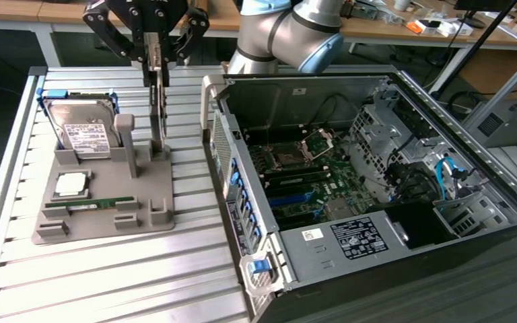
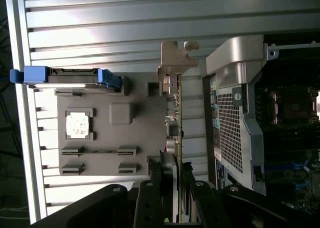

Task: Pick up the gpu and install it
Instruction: 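Pick up the gpu and move the gpu toward the slot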

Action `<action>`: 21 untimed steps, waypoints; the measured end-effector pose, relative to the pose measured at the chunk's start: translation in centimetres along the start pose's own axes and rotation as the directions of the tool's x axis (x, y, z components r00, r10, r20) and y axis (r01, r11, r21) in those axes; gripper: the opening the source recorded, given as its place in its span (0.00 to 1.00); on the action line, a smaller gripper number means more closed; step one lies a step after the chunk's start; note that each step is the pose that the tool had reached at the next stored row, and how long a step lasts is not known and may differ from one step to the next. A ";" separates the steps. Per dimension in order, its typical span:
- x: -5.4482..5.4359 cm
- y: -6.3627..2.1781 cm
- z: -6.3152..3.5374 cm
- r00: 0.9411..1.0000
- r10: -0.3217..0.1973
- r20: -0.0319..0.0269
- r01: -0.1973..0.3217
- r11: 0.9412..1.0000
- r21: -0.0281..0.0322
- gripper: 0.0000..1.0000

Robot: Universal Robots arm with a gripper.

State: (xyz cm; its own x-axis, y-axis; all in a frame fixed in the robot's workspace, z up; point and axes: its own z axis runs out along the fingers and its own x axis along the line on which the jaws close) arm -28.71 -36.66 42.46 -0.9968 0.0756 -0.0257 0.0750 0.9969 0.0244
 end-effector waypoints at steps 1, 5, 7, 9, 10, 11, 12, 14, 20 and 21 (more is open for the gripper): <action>-0.1 0.00 0.00 1.000 0.000 0.000 0.000 1.000 0.000 0.27; -0.3 -0.12 0.01 1.000 0.000 0.000 0.000 1.000 0.000 0.27; -0.4 -0.21 0.01 1.000 0.000 0.000 0.000 1.000 0.000 0.27; -0.5 -0.28 0.01 1.000 0.000 0.000 0.000 1.000 0.000 0.27; -0.6 -0.34 0.01 1.000 0.000 0.000 0.000 1.000 0.000 0.27; -0.6 -0.38 0.01 1.000 0.000 0.000 0.000 1.000 0.000 0.27; -0.7 -0.42 0.01 1.000 0.000 0.000 0.000 1.000 0.000 0.27; -0.8 -0.51 0.01 1.000 0.000 0.000 0.000 1.000 0.000 0.27; -1.3 -0.72 0.02 1.000 0.000 -0.001 0.000 1.000 0.000 0.27; -1.3 -0.75 0.02 1.000 0.000 -0.001 0.000 1.000 0.000 0.27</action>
State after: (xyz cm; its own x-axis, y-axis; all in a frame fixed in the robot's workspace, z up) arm -27.43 -37.51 42.46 -0.9968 0.0757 -0.0250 0.0751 0.9969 0.0244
